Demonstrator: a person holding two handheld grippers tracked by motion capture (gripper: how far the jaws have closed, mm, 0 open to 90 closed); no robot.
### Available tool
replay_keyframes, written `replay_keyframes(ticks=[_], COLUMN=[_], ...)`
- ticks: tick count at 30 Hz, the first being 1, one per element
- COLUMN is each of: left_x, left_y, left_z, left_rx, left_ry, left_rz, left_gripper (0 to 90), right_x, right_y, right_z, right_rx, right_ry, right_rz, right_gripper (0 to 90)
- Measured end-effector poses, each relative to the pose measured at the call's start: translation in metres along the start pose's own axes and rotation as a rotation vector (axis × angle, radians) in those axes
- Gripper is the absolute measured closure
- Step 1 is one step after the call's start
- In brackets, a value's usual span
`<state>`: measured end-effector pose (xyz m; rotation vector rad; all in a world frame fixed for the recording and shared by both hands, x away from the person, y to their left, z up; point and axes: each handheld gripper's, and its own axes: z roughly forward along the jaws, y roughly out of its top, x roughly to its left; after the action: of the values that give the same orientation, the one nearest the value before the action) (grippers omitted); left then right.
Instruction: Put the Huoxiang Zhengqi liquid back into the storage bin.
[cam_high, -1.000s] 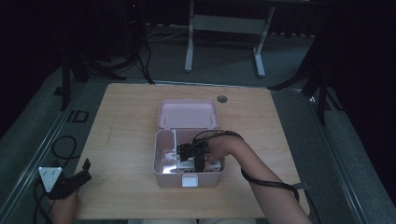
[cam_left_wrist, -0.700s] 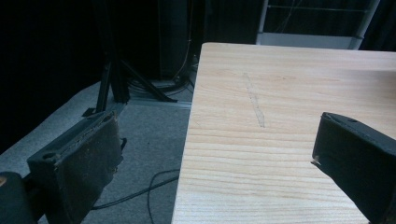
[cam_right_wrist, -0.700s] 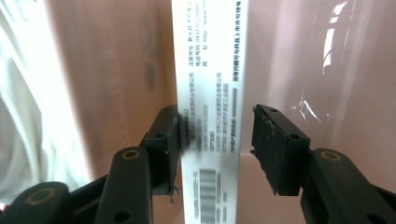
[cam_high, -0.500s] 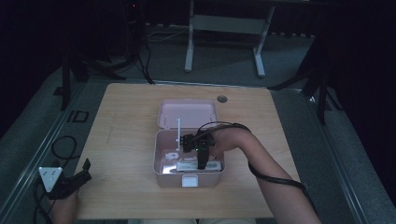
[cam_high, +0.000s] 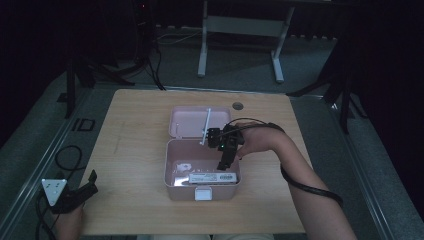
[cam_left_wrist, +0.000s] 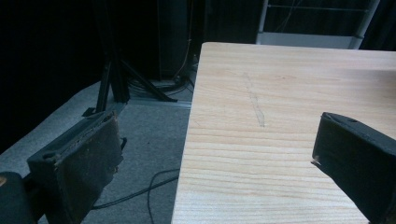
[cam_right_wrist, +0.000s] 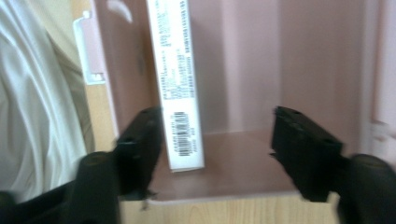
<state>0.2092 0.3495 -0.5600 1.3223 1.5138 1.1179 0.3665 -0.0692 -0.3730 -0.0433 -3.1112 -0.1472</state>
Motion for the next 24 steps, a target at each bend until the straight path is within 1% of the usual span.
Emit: replay_keyframes(ticks=[1, 2, 4, 6, 8, 9, 11, 12, 14, 15, 16, 19, 21, 22, 24], left_x=[0.000, 0.000, 0.000, 0.000, 0.000, 0.000, 0.000, 0.000, 0.000, -0.001, -0.001, 0.000, -0.001, -0.001, -0.001], left_y=[0.000, 0.000, 0.000, 0.000, 0.000, 0.000, 0.000, 0.000, 0.000, 0.000, 0.000, 0.000, 0.000, 0.000, 0.000], left_z=[0.000, 0.000, 0.000, 0.000, 0.000, 0.000, 0.000, 0.000, 0.000, 0.000, 0.000, 0.000, 0.000, 0.000, 0.000], left_rx=[0.002, 0.002, 0.002, -0.001, 0.000, -0.001, -0.001, -0.001, 0.001, 0.002, 0.002, 0.001, 0.002, 0.002, 0.000], left_ry=[0.000, -0.001, 0.000, 0.000, 0.000, 0.000, 0.000, 0.000, 0.001, 0.002, 0.002, 0.002, 0.003, 0.003, 0.004], left_rz=[0.000, 0.002, 0.004, 0.002, 0.000, 0.000, 0.000, 0.001, 0.004, 0.006, 0.005, 0.002, 0.005, 0.005, 0.004], left_gripper=[1.5, 1.5, 1.5, 1.6, 1.6, 1.5, 1.6, 1.5, 1.5, 1.5, 1.6, 1.6, 1.5, 1.6, 1.6], right_x=[-0.002, -0.005, -0.009, -0.013, -0.016, -0.017, -0.020, -0.023, -0.026, -0.027, -0.029, -0.033, -0.036, -0.038, -0.040], right_y=[-0.004, -0.009, -0.016, -0.024, -0.033, -0.037, -0.047, -0.054, -0.065, -0.069, -0.077, -0.090, -0.101, -0.109, -0.118], right_z=[-0.004, -0.007, -0.010, -0.012, -0.013, -0.013, -0.014, -0.014, -0.013, -0.013, -0.012, -0.007, -0.001, 0.004, 0.011], right_rx=[-0.028, -0.049, -0.075, -0.096, -0.105, -0.111, -0.123, -0.126, -0.138, -0.142, -0.152, -0.172, -0.178, -0.188, -0.200], right_ry=[-0.007, -0.003, -0.013, -0.018, -0.023, -0.026, -0.040, -0.046, -0.069, -0.073, -0.085, -0.088, -0.096, -0.096, -0.111], right_rz=[0.015, 0.032, 0.060, 0.081, 0.085, 0.091, 0.105, 0.120, 0.137, 0.145, 0.154, 0.181, 0.205, 0.228, 0.240], right_gripper=[30.1, 27.8, 25.5, 20.1, 16.4, 16.3, 14.7, 14.3, 13.6, 13.6, 13.7, 13.7, 13.8, 13.8, 13.7])
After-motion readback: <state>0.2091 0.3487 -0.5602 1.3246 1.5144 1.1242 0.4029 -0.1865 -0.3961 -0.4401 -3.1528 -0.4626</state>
